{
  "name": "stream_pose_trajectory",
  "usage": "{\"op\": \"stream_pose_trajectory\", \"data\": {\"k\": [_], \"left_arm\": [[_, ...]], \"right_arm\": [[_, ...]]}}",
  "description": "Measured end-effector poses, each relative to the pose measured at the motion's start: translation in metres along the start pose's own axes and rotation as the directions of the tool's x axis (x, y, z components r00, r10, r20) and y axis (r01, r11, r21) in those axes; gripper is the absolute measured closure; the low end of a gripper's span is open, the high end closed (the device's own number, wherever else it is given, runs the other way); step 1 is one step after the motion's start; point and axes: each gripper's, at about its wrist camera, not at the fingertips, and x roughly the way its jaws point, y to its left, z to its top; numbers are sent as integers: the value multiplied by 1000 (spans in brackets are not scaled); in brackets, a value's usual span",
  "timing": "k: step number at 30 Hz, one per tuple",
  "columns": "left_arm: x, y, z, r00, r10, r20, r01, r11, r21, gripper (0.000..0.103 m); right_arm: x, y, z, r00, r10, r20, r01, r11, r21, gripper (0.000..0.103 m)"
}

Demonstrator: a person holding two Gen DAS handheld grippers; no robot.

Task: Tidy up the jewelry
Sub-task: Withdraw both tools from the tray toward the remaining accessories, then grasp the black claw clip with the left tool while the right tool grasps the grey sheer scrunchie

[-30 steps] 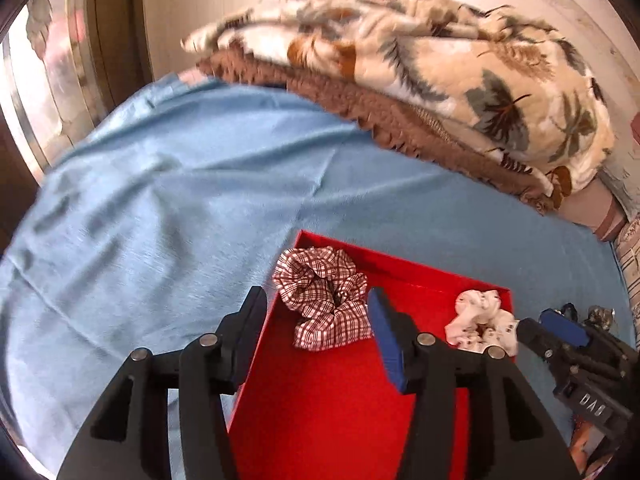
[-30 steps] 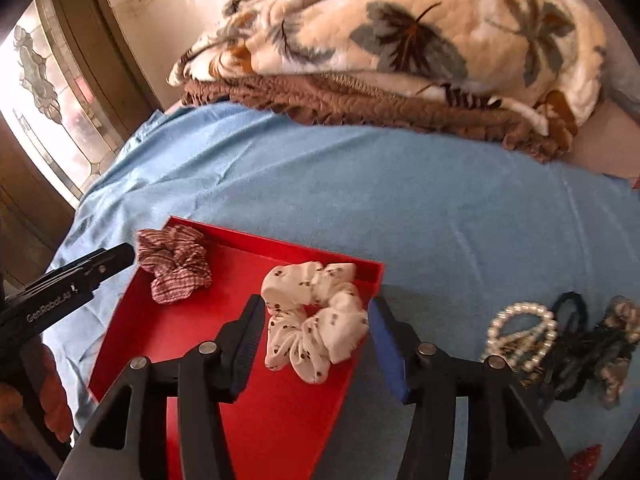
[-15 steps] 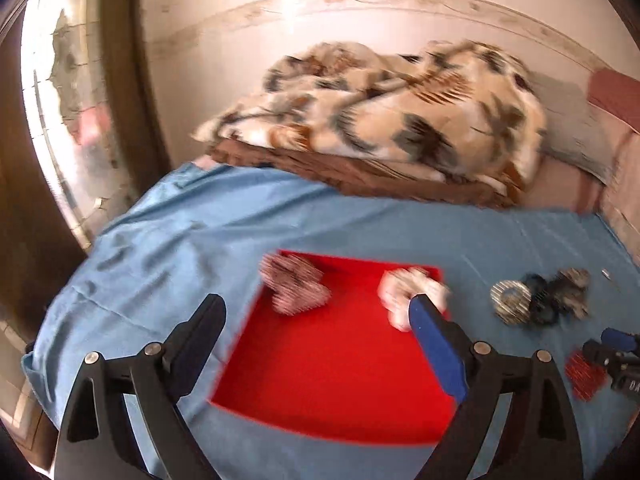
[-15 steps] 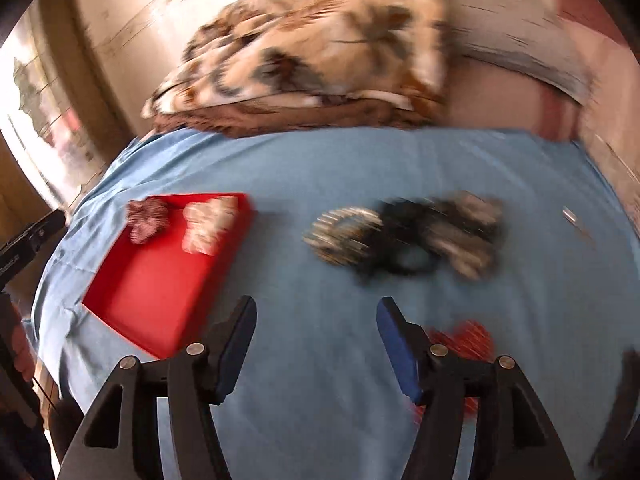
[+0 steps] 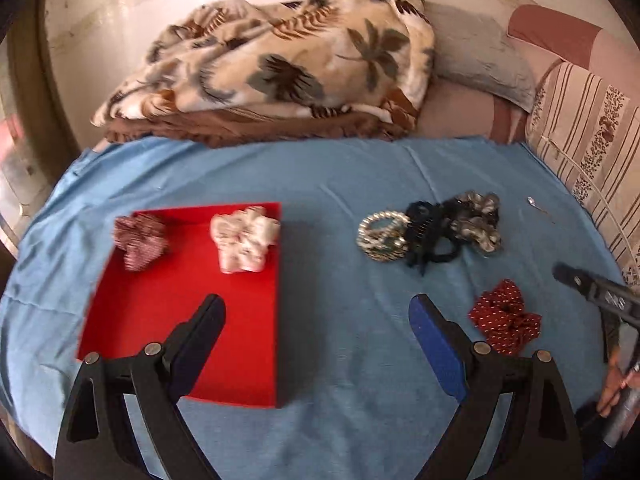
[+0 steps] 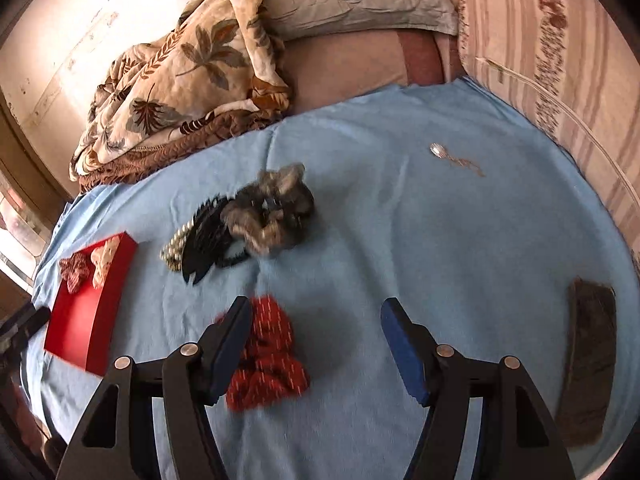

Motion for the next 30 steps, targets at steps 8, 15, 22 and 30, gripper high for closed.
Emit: {"op": "stream_pose_trajectory", "data": {"k": [8, 15, 22, 30], "left_arm": [[58, -41, 37, 996, -78, -43, 80, 995, 53, 12], [136, -77, 53, 965, -177, -191, 191, 980, 58, 51], [164, -93, 58, 945, -226, -237, 241, 970, 34, 93], [117, -91, 56, 940, -278, -199, 288, 957, 22, 99]], "right_arm": [[64, -8, 49, 996, 88, -22, -85, 992, 92, 32], [110, -22, 75, 978, 200, -59, -184, 962, 200, 35], [140, -18, 78, 966, 231, -112, -206, 957, 203, 81], [104, -28, 74, 966, 252, -52, -233, 942, 239, 96]]}}
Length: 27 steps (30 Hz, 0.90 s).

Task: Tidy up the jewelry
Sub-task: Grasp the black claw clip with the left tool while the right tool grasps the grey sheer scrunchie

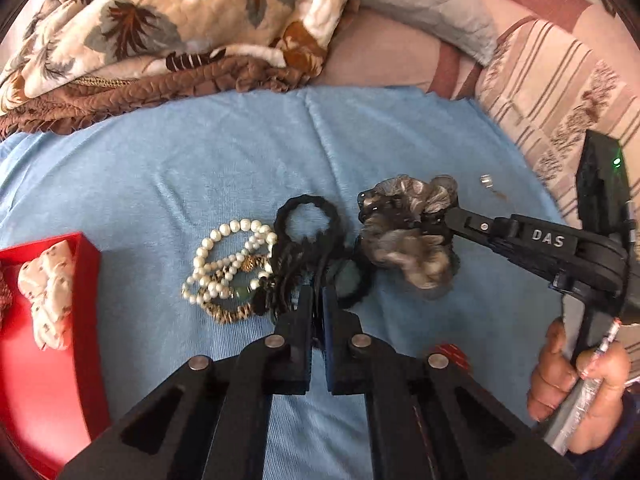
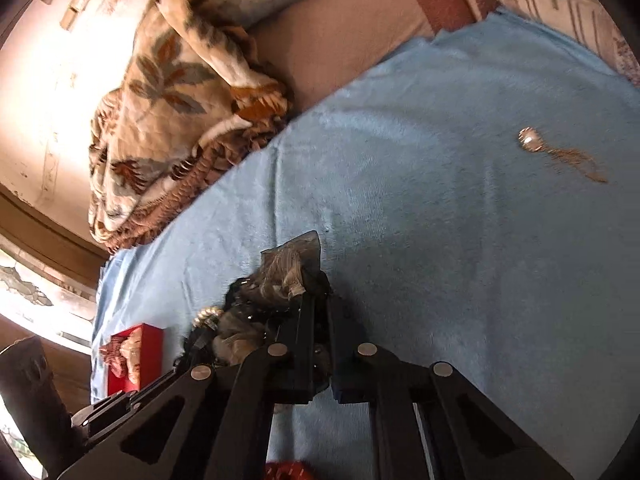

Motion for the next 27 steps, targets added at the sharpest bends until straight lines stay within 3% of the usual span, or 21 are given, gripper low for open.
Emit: {"op": "stream_pose_trajectory", "data": {"k": [7, 15, 18, 19, 20, 22, 27], "left_arm": [[-60, 8, -30, 998, -28, 55, 30, 999, -23, 99], [-107, 36, -86, 996, -9, 86, 17, 996, -85, 99], [-101, 49, -108, 999, -3, 53, 9, 993, -117, 99], [-99, 52, -115, 999, 1, 40, 4, 992, -129, 99], [-96, 55, -120, 1000, -1, 31, 6, 990, -141, 99], [-90, 58, -127, 1000, -18, 17, 20, 988, -155, 99], [-66, 54, -133, 1000, -20, -6, 19, 990, -137, 99]], "right_arm": [[-45, 26, -18, 999, 30, 34, -28, 997, -65, 98], [-87, 78, -69, 988, 157, -5, -155, 972, -176, 101], [-91, 84, -87, 996, 92, 15, -86, 970, -229, 100], [-88, 82, -89, 998, 56, 18, -50, 968, -245, 89], [-86, 79, -90, 1000, 13, 26, -6, 967, -255, 64], [-83, 69, -88, 996, -60, 70, 76, 965, -251, 36], [-55, 49, -70, 991, -128, 47, 135, 968, -212, 34]]}}
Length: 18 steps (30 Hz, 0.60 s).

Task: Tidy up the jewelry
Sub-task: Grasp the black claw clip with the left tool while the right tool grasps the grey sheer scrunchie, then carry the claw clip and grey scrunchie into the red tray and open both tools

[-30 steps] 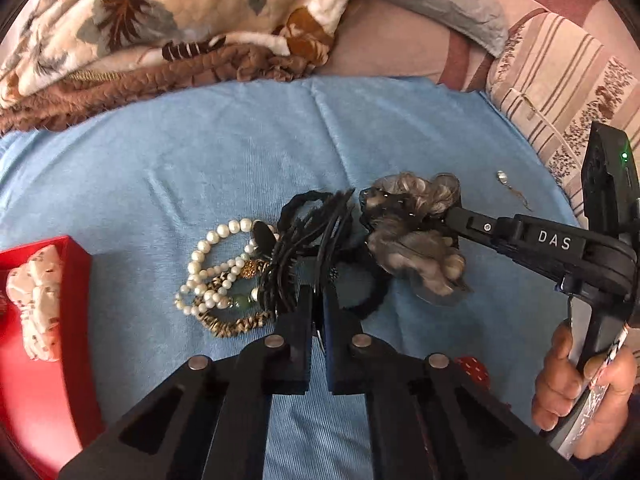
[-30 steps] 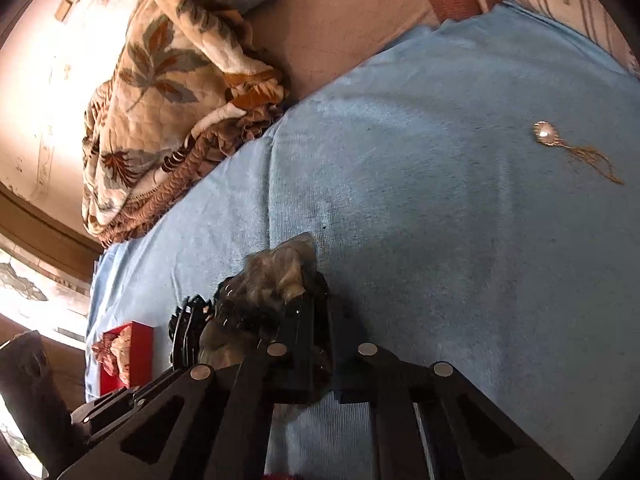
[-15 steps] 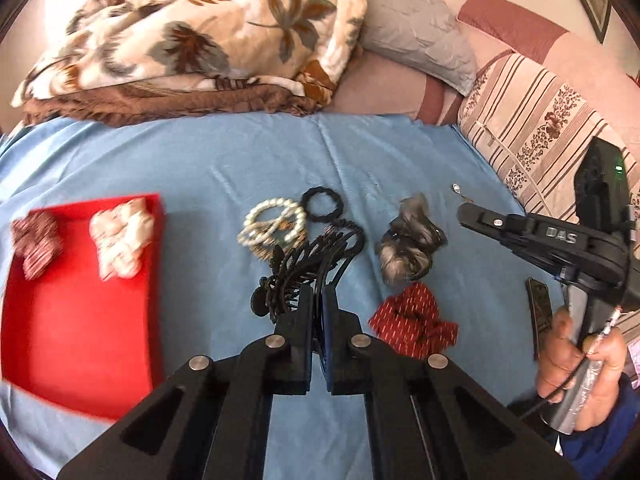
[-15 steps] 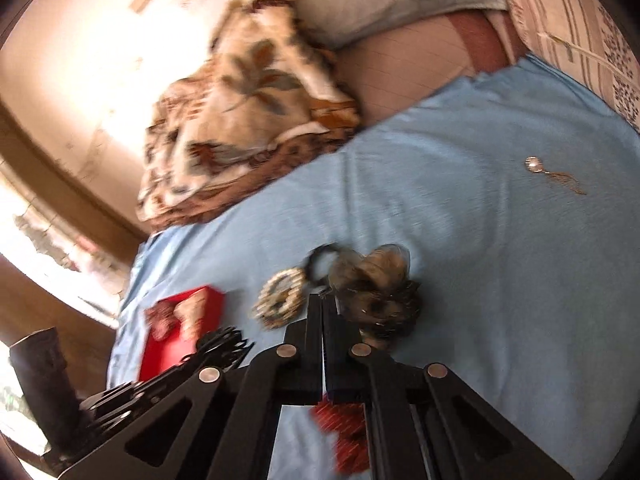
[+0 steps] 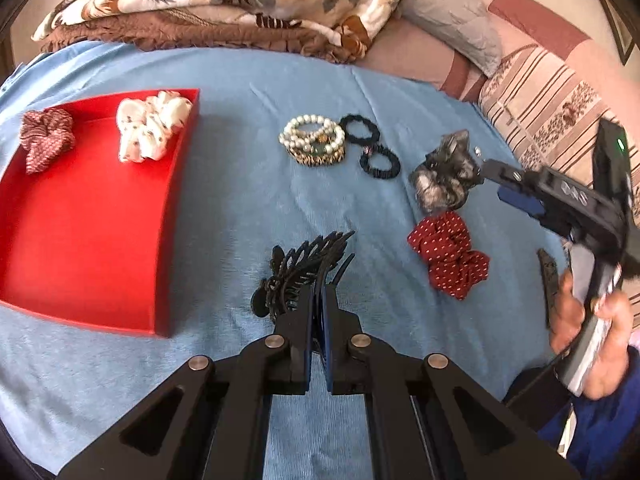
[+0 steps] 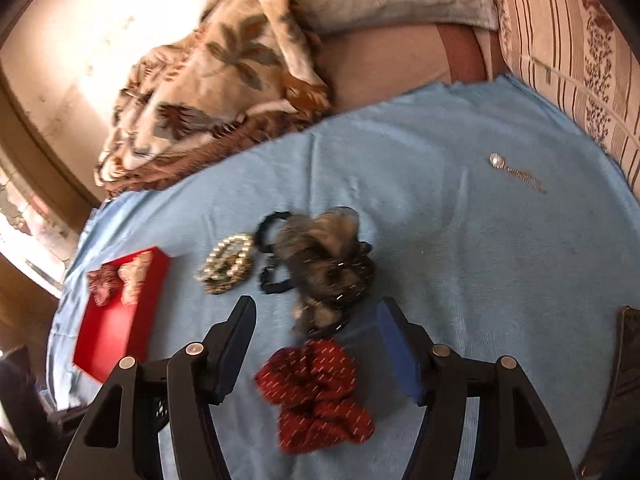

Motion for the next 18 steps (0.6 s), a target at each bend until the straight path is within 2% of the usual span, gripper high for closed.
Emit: {"op": "stream_pose_trajectory", "data": {"k": [4, 6, 7, 8, 9, 10, 11, 12, 18], "left_arm": [[17, -4, -1, 1000, 10, -17, -10, 1000, 27, 96], [24, -5, 0, 999, 7, -33, -6, 1000, 29, 87], [28, -5, 0, 999, 0, -41, 1, 1000, 26, 86], [30, -5, -1, 999, 2, -43, -1, 1000, 27, 85], [33, -6, -1, 999, 7, -42, -5, 999, 32, 85], [37, -7, 0, 998, 4, -57, -2, 999, 35, 85], [38, -7, 0, 998, 5, -63, -3, 999, 32, 89], [38, -7, 0, 998, 14, -56, -12, 1000, 27, 97], [9, 1, 2, 1000, -28, -13, 28, 999, -27, 100]], "right_arm": [[35, -5, 12, 999, -27, -39, 28, 1000, 4, 34], [48, -5, 16, 998, -42, -50, 42, 999, -2, 35], [55, -6, 18, 997, -52, -59, 52, 999, -5, 44], [60, -7, 20, 996, -48, -68, 48, 999, -4, 72], [64, -9, 21, 996, -44, -83, 44, 999, 1, 79], [65, -9, 22, 995, -42, -85, 43, 999, 5, 79], [62, -10, 22, 996, -43, -73, 43, 999, 4, 84], [58, -9, 23, 997, -43, -63, 42, 999, -7, 86], [12, 12, 24, 1000, -1, 14, 2, 998, -56, 86]]}}
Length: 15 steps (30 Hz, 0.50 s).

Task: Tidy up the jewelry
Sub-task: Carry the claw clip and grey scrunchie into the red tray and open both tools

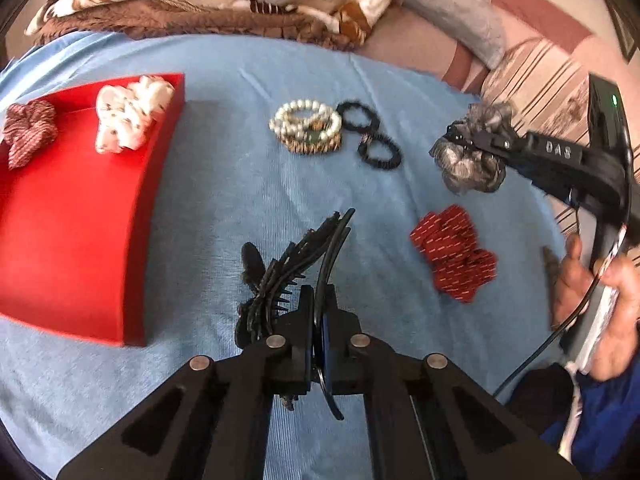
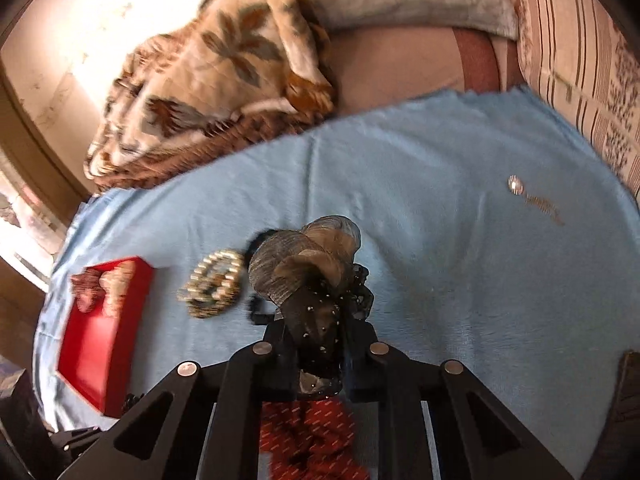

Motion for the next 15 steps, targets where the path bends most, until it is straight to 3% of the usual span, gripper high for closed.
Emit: {"op": "stream_pose_trajectory", "data": {"k": [4, 6, 10, 15], "left_arm": [[-48, 20, 2, 997, -29, 69, 33, 998, -54, 100], [-72, 37, 4, 994, -10, 109, 20, 996, -87, 100], [-108, 88, 8, 981, 123, 152, -97, 982, -164, 100], [-121, 158, 14, 948, 304, 95, -275, 931, -240, 100]], "right_arm": [[-25, 26, 0, 996, 84, 20, -84, 996, -14, 86], [-33, 48, -2, 990, 141, 10, -141, 990, -29, 86], [-34, 92, -14, 973, 227, -33, -229, 971, -65, 86], [-15, 165, -36, 946, 301, -125, -316, 940, -130, 86]]}}
